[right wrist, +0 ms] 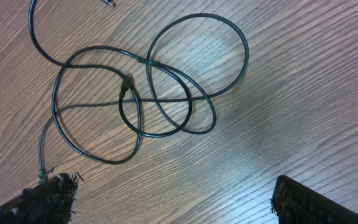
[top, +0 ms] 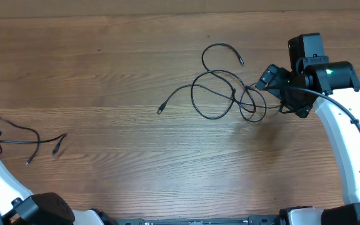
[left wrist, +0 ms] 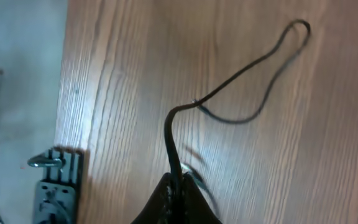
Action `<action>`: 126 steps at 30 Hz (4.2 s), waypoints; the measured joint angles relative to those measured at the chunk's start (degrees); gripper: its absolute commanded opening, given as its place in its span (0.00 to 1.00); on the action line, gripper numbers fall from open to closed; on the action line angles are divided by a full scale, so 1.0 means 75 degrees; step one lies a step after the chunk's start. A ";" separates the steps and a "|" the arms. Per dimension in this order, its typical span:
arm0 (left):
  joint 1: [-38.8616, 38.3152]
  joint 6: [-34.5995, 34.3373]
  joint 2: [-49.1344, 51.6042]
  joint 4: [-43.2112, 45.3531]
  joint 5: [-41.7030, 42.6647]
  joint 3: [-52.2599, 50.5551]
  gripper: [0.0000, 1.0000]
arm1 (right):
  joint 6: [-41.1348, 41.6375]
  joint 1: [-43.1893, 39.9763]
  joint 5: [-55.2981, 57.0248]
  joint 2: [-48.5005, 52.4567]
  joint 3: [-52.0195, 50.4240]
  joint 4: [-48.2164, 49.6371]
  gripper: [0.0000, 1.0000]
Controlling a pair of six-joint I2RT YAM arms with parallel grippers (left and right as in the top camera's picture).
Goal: Untangle cables
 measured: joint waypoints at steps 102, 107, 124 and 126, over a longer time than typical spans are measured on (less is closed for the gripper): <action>0.3585 -0.2381 0.3229 0.1323 0.4054 -0.1880 1.00 | 0.0402 0.0096 -0.0020 0.0000 0.0000 -0.0341 1.00; 0.3098 -0.0740 0.3229 0.2104 0.4843 -0.1880 1.00 | 0.0405 0.0096 -0.0020 0.0000 0.0000 -0.0335 1.00; 0.1891 0.0804 0.3229 0.1912 0.6088 -0.1883 0.05 | 0.0402 0.0096 -0.0017 0.0000 0.0000 -0.0323 1.00; 0.1818 0.0565 0.3229 0.1568 0.5616 -0.1883 0.05 | 0.0402 0.0096 -0.0017 0.0000 0.0000 -0.0323 1.00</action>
